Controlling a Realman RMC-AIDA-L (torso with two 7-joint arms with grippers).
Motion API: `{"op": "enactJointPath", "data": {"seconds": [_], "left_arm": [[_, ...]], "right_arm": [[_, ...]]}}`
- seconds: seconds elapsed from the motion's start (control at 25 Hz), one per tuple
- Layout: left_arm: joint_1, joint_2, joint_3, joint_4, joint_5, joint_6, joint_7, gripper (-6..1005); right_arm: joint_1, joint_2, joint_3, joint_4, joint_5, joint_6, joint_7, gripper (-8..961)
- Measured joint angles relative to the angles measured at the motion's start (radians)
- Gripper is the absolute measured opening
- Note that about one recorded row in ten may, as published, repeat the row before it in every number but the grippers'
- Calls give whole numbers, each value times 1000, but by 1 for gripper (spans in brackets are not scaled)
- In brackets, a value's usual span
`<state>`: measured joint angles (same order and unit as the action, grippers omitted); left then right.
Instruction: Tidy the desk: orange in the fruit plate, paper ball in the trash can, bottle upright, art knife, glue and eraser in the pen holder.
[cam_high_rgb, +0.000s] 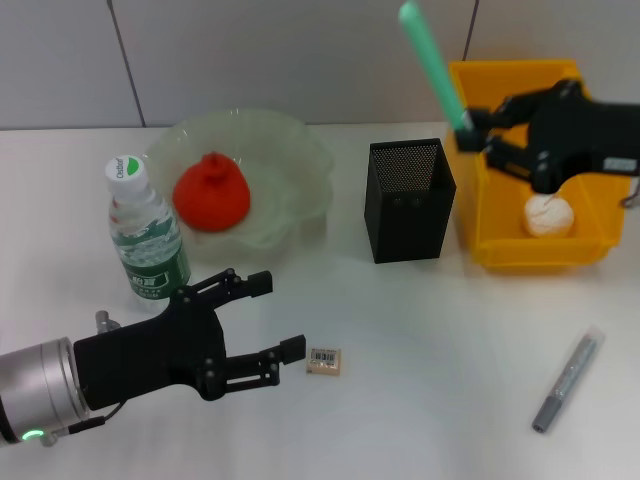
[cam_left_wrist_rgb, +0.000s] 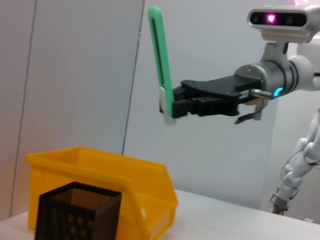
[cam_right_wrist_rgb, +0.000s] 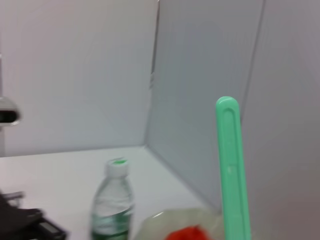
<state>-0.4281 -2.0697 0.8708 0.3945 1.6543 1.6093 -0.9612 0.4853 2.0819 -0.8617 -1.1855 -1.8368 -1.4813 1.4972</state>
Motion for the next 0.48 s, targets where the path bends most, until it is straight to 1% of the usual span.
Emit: {"op": "enactJointPath", "data": {"seconds": [0.04,0.12,0.16,0.2,0.28,0.36,0.44,0.48], "left_arm": [[-2,1,-1,-5,-1,10,9,876],[-2,1,-2,-6,-1,15,12,876],[-1,1,-5,-3,-2,24,14,876],[0,3,-8,3,-9,37,26,876],[0,5,-9,3,-18,41,50,876],[-2,5,-9,2,-27,45,64,876],[-3,3,-8,2,-28,47,71,876],[-4,3,-8,0,-30,47,74,875]], "right_arm": [[-14,3,10,-17,23,25,-53,213],[-18,4,11,-22,33,42,-86,215],[-24,4,12,-27,44,75,-163,217],[-24,4,12,-27,44,75,-163,218],[-27,4,6,-31,48,111,-252,221],[-28,4,-14,-33,63,190,-397,224],[-28,4,-27,-33,74,237,-503,227],[-28,4,-27,-33,74,237,-503,228]]}}
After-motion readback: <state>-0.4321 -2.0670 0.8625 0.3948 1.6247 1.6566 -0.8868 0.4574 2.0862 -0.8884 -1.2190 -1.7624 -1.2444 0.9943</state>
